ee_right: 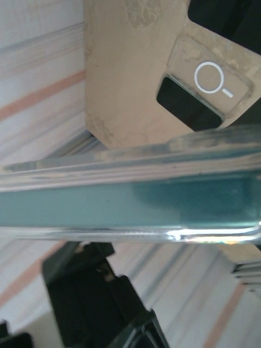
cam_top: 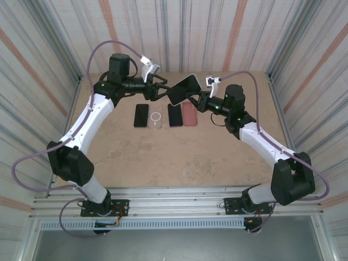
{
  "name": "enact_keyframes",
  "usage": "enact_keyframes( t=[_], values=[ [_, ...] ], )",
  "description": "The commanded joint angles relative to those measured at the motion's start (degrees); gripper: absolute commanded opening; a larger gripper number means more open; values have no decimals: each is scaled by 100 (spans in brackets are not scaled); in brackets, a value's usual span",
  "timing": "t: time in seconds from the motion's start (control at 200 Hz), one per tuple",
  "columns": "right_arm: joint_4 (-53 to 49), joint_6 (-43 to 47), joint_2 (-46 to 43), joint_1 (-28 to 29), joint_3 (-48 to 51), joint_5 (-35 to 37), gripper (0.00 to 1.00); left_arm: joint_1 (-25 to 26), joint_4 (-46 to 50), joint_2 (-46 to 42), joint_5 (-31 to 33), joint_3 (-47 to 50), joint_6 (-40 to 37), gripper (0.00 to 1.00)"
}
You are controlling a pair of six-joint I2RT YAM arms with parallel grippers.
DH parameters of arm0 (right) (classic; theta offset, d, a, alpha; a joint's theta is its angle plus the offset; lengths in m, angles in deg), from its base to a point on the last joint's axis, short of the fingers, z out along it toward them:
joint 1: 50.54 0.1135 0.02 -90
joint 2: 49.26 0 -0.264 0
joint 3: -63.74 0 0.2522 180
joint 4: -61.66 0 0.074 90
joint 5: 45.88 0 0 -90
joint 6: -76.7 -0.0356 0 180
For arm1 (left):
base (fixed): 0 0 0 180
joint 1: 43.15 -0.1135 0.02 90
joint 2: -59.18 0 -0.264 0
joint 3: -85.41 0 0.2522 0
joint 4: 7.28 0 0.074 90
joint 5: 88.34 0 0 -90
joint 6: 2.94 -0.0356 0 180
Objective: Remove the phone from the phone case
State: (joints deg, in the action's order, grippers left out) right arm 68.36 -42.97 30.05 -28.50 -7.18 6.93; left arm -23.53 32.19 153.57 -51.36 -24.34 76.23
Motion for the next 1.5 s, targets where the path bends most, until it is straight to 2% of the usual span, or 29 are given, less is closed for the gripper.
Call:
enact_keyframes(
  t=[0.0, 0.125, 0.256, 0.431, 0.717, 0.862, 1.042, 1.188, 1.278, 1.338, 1.493],
  values=[
    [-968, 1329, -237, 51, -588, -665, 0, 8, 1144, 284, -304, -425, -1216, 69],
    [-1865, 2126, -182, 123, -976, -949, 0, 7, 1244, 363, -386, -362, -1495, 64],
    [-2266, 2503, -87, 172, -1195, -1229, 0, 25, 1243, 478, -684, -394, -1450, 55],
    [-3327, 3423, 99, 345, -1594, -1314, 0, 35, 1278, 463, -959, -395, -1459, 43],
    [-3654, 3814, 227, 362, -1745, -1436, 0, 154, 1329, 493, -1416, -472, -1360, 35],
    [-3703, 3881, 273, 370, -1823, -1494, 0, 226, 1382, 519, -1503, -526, -1378, 34],
    [-3755, 3955, 325, 389, -1902, -1501, 0, 314, 1593, 623, -1624, -653, -1462, 28],
    [-3791, 3984, 373, 388, -1956, -1519, 0, 317, 1883, 660, -1642, -711, -1644, 19],
    [-3832, 4017, 394, 380, -1965, -1511, 0, 319, 1975, 652, -1643, -731, -1729, 6],
    [-3868, 4052, 409, 380, -1964, -1497, 0, 315, 1975, 643, -1635, -729, -1740, 5],
    [-3877, 4136, 410, 357, -1909, -1378, 19, 304, 1847, 612, -1609, -747, -1555, 4]
  ],
)
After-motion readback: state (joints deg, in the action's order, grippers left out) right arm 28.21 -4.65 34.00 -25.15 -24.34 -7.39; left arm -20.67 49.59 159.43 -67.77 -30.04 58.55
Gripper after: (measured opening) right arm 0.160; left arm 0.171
